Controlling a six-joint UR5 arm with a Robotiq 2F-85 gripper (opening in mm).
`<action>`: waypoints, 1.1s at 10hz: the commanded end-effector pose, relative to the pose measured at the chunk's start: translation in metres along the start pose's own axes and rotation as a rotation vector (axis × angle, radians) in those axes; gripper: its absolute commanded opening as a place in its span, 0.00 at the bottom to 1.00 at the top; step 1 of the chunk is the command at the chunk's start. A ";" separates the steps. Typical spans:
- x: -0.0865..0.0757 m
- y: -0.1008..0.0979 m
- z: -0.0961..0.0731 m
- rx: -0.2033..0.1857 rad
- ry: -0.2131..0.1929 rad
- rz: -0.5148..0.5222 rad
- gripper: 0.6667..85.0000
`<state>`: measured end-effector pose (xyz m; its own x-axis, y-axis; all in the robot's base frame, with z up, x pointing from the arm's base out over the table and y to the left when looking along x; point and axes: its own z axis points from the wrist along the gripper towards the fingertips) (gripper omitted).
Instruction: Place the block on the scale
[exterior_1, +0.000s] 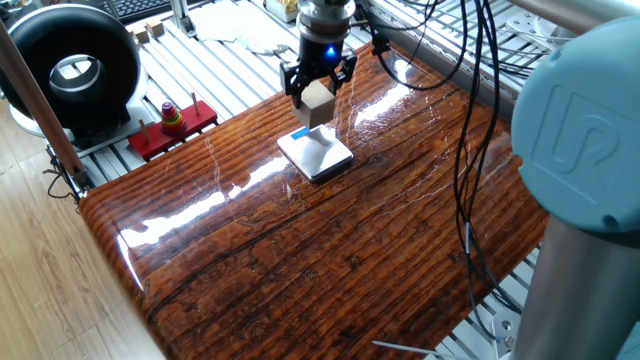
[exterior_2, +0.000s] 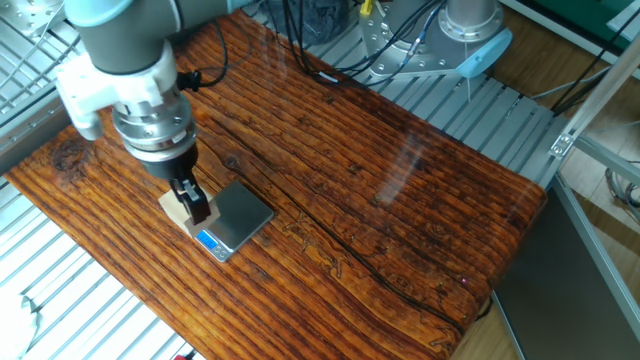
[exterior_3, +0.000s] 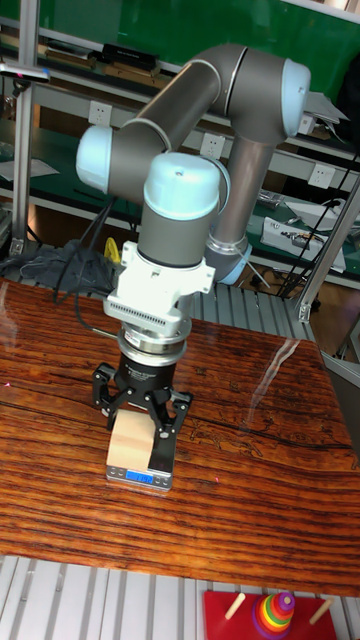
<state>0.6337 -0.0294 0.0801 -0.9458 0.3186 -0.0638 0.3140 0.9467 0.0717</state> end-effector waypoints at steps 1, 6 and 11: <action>0.010 0.003 0.008 -0.008 -0.008 0.000 0.00; 0.031 -0.010 0.011 0.035 0.063 -0.035 0.00; 0.044 0.000 0.010 -0.005 0.114 -0.067 0.00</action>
<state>0.5974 -0.0241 0.0657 -0.9664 0.2565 0.0198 0.2571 0.9654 0.0434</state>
